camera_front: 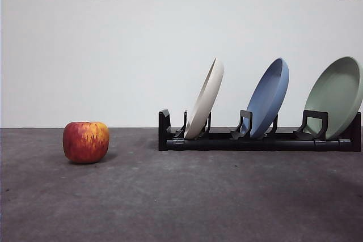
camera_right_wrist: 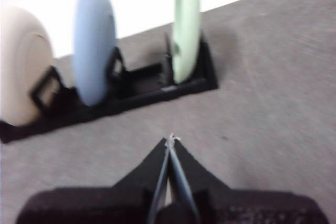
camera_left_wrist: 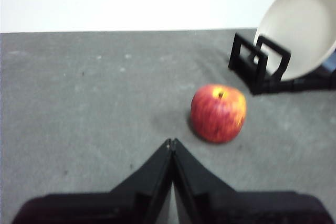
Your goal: Take the yellow plate from the plate rack,put the plate on the table,take the apple from the table,put the apple in the plate
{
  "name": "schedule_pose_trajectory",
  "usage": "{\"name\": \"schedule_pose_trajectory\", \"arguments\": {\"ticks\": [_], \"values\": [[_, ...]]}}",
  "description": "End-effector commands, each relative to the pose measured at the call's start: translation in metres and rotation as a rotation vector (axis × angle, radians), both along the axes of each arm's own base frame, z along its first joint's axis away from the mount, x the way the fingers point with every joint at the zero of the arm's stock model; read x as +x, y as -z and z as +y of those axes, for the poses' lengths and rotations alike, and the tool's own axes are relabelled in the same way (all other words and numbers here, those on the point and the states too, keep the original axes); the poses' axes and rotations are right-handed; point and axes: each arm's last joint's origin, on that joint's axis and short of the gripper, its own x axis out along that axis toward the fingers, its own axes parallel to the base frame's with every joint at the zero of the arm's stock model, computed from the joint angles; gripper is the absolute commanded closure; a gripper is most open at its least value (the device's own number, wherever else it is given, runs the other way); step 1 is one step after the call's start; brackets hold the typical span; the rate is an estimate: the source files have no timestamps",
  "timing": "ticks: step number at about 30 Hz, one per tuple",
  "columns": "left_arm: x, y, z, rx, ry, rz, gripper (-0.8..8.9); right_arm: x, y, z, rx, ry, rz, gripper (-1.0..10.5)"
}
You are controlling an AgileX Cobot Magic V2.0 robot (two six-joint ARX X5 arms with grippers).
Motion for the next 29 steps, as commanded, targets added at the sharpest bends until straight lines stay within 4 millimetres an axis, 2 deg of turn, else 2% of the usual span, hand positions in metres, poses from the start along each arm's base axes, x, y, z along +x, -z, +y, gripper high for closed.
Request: {"name": "schedule_pose_trajectory", "arguments": {"ticks": [1, 8, 13, 19, 23, 29], "values": [[-0.002, -0.017, 0.000, -0.073, -0.007, -0.031, 8.20, -0.003, -0.021, 0.001, 0.061, -0.028, -0.061, 9.6], [-0.007, -0.066, -0.001, -0.106, 0.046, -0.064, 8.20, -0.012, -0.076, 0.005, 0.067, -0.150, -0.061, 9.6], [-0.009, -0.107, -0.001, -0.094, 0.052, -0.022, 8.20, -0.015, -0.124, 0.008, -0.009, -0.242, -0.010, 9.6], [-0.007, -0.146, -0.006, -0.098, 0.220, 0.061, 8.20, -0.015, -0.175, 0.009, -0.098, -0.330, 0.103, 9.6], [-0.003, -0.160, -0.008, -0.111, 0.300, 0.141, 8.20, -0.012, -0.194, 0.010, -0.148, -0.391, 0.197, 9.6], [-0.001, -0.169, -0.009, -0.074, 0.335, 0.204, 8.20, -0.007, -0.204, 0.010, -0.160, -0.410, 0.262, 9.6]]}}
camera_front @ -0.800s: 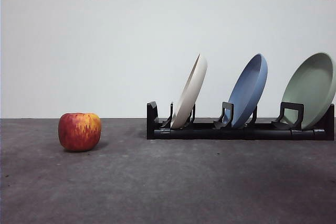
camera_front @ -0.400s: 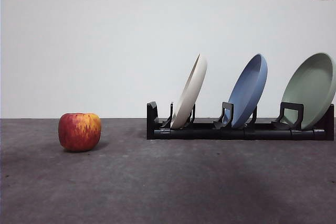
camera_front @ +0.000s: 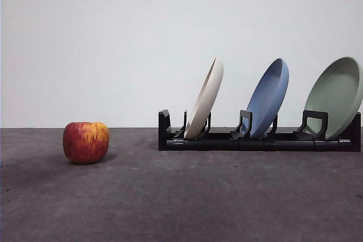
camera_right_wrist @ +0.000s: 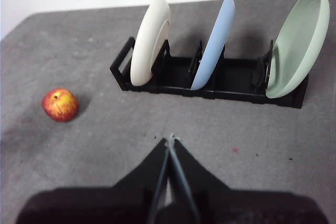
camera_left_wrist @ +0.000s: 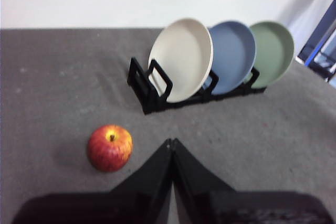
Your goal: Take the yellow plate from the plate rack,put the plate on the table,take the apple from the table,put the apple in the plate
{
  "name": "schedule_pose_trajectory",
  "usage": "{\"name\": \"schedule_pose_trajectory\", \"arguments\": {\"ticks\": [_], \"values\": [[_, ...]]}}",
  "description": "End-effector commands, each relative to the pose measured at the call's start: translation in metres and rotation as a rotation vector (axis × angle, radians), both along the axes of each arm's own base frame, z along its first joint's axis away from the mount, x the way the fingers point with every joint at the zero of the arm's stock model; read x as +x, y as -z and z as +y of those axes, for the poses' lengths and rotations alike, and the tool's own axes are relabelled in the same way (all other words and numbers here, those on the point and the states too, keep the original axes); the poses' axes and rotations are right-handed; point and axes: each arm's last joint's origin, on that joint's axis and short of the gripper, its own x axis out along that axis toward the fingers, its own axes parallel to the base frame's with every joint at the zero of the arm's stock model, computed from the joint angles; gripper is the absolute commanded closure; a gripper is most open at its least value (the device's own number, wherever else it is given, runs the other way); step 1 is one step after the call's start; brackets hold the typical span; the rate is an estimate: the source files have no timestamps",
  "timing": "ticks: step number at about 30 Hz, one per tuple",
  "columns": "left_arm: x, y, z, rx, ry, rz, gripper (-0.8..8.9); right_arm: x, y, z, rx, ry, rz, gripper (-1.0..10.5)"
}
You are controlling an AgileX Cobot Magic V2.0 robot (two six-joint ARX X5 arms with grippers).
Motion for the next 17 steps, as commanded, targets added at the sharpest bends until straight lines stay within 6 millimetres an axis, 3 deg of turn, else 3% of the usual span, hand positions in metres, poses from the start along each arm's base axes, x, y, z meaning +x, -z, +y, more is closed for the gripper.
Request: {"name": "schedule_pose_trajectory", "arguments": {"ticks": [1, 8, 10, 12, 14, 17], "values": [[0.0001, -0.0025, 0.0002, 0.028, 0.012, -0.010, 8.20, 0.0006, -0.0021, 0.0001, -0.022, -0.016, -0.011, 9.6], [0.0026, -0.0026, -0.0019, 0.002, 0.084, 0.009, 7.97, 0.0002, -0.0021, 0.0011, -0.004, -0.048, -0.010, 9.0], [0.0034, -0.0024, -0.0024, -0.004, 0.099, 0.014, 6.67, 0.0001, -0.0021, 0.0012, -0.002, -0.051, -0.010, 7.2], [0.0045, -0.0022, -0.0029, -0.011, 0.116, 0.019, 4.46, -0.0002, -0.0020, 0.0017, 0.008, -0.068, -0.008, 4.9], [0.0055, -0.0021, -0.0034, -0.017, 0.134, 0.025, 2.77, -0.0004, -0.0017, 0.0021, 0.016, -0.080, -0.003, 3.8], [0.0066, -0.0018, -0.0042, -0.026, 0.158, 0.031, 2.42, -0.0010, -0.0004, 0.0022, 0.019, -0.083, 0.014, 3.5]]}}
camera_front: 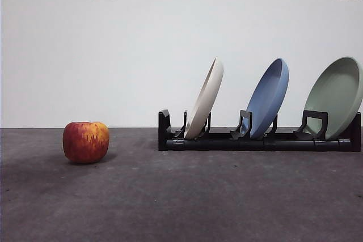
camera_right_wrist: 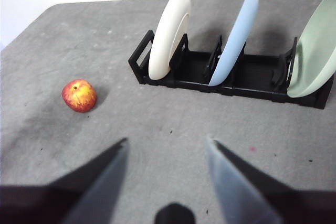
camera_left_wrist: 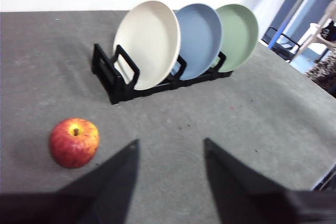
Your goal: Take the yellow plate from the plate rack,put the plate on the table,take the apple from the table,put the apple in the plate
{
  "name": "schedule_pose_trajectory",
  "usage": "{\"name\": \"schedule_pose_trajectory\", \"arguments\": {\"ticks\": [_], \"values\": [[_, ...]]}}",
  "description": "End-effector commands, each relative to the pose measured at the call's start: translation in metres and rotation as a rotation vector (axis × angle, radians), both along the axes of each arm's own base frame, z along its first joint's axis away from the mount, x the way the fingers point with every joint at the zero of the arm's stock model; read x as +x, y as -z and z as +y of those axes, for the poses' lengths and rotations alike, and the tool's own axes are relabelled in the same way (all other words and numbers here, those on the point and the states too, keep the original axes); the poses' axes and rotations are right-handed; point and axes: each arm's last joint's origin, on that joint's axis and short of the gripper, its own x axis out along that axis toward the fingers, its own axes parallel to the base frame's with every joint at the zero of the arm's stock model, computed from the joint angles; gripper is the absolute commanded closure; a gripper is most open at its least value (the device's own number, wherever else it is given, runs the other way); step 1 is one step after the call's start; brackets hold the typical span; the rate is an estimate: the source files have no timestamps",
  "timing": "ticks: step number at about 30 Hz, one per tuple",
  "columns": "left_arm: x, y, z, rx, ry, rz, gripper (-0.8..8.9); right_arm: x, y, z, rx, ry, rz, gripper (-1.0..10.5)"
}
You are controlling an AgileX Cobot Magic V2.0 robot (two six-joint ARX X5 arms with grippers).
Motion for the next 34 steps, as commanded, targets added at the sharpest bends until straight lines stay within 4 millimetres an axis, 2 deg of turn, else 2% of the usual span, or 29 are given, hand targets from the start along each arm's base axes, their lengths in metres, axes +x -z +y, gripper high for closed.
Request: {"name": "schedule_pose_trajectory", "arguments": {"ticks": [1, 9, 14, 18, 23, 27, 34], "values": [[0.000, -0.002, -0.001, -0.003, 0.032, -0.010, 2.42, -0.001, 0.000, 0.000, -0.002, -0.008, 0.005, 3.5], [0.004, -0.006, -0.003, -0.005, 0.083, -0.022, 2.42, 0.002, 0.002, 0.000, 0.007, -0.019, 0.036, 3.5], [0.010, -0.021, -0.007, 0.016, 0.128, -0.053, 2.43, 0.006, 0.003, 0.001, 0.028, -0.052, 0.054, 3.5], [0.023, -0.035, -0.014, 0.034, 0.181, -0.069, 2.43, 0.007, 0.003, 0.002, 0.045, -0.077, 0.062, 3.5], [0.057, -0.047, -0.033, 0.036, 0.291, -0.082, 2.43, 0.009, 0.003, 0.003, 0.066, -0.107, 0.071, 3.5], [0.093, -0.050, -0.056, 0.044, 0.359, -0.087, 2.43, 0.009, 0.004, 0.003, 0.080, -0.128, 0.080, 3.5], [0.171, -0.038, -0.105, 0.062, 0.447, -0.040, 2.44, 0.009, 0.005, 0.005, 0.119, -0.183, 0.105, 3.5]]}}
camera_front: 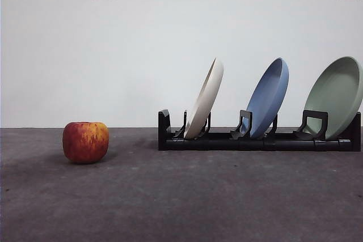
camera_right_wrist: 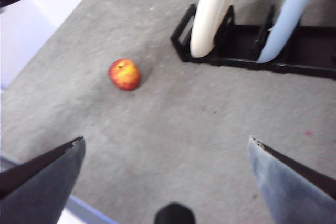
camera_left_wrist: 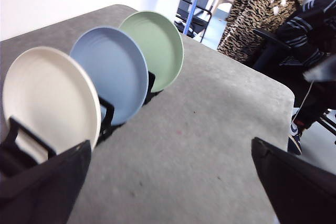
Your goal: Take the yellow plate from the plate rack,put the plate on the table,take the apple from the table,put the apple in the plate
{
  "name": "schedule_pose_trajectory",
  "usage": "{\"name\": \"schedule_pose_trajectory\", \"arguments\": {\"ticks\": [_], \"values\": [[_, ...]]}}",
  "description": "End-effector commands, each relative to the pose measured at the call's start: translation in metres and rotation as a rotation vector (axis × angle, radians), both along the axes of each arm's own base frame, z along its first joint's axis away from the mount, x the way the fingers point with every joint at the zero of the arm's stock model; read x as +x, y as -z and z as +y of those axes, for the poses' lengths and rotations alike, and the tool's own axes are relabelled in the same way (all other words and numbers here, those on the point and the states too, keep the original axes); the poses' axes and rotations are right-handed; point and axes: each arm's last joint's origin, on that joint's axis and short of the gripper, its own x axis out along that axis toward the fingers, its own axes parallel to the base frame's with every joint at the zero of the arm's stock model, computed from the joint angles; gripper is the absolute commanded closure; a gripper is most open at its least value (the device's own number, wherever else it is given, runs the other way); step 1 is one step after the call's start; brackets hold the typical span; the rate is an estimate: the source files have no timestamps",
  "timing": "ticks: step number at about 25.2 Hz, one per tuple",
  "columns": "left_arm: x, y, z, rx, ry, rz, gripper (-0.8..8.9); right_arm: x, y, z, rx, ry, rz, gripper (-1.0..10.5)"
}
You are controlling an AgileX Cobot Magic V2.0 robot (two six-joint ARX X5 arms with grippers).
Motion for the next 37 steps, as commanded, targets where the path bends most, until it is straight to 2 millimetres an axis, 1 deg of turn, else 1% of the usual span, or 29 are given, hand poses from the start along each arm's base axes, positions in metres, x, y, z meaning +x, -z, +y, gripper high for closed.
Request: {"name": "schedule_pose_trajectory", "arguments": {"ticks": [1, 5, 11, 14, 16, 20, 25, 27, 28, 30, 33, 35, 36, 37], "values": [[0.031, 0.014, -0.019, 0.034, 0.039, 0.016, 2.44, 0.000, -0.001, 0.001, 0.016, -0.029, -0.001, 3.5], [0.070, 0.032, -0.048, 0.068, 0.083, 0.040, 2.45, 0.002, -0.001, 0.001, 0.020, -0.032, 0.006, 3.5], [0.115, 0.059, -0.082, 0.101, 0.116, 0.056, 2.48, 0.005, 0.000, 0.001, 0.024, -0.036, 0.021, 3.5], [0.140, 0.075, -0.100, 0.118, 0.085, 0.014, 2.48, 0.005, 0.000, 0.002, 0.046, -0.065, 0.027, 3.5], [0.151, 0.086, -0.108, 0.133, 0.070, -0.037, 2.48, 0.006, 0.000, 0.002, 0.051, -0.070, 0.028, 3.5], [0.163, 0.109, -0.119, 0.171, 0.025, -0.072, 2.48, 0.006, 0.000, 0.002, 0.050, -0.070, 0.021, 3.5], [0.168, 0.139, -0.132, 0.213, 0.036, -0.036, 2.66, 0.009, 0.001, 0.001, 0.049, -0.071, 0.030, 3.5], [0.169, 0.148, -0.133, 0.226, 0.040, -0.011, 3.87, 0.011, 0.002, 0.001, 0.050, -0.071, 0.039, 3.5], [0.169, 0.151, -0.135, 0.227, 0.042, -0.003, 4.21, 0.011, 0.002, 0.001, 0.050, -0.070, 0.040, 3.5], [0.169, 0.150, -0.135, 0.220, 0.036, 0.006, 4.92, 0.012, 0.002, 0.001, 0.050, -0.070, 0.045, 3.5], [0.169, 0.151, -0.135, 0.217, 0.031, 0.020, 6.40, 0.014, 0.003, 0.001, 0.051, -0.070, 0.050, 3.5], [0.169, 0.151, -0.135, 0.214, 0.028, 0.030, 7.09, 0.014, 0.003, 0.001, 0.050, -0.070, 0.051, 3.5], [0.169, 0.151, -0.135, 0.213, 0.027, 0.033, 7.29, 0.014, 0.003, 0.001, 0.050, -0.071, 0.051, 3.5], [0.169, 0.151, -0.134, 0.212, 0.026, 0.036, 7.29, 0.016, 0.003, 0.001, 0.050, -0.071, 0.054, 3.5]]}}
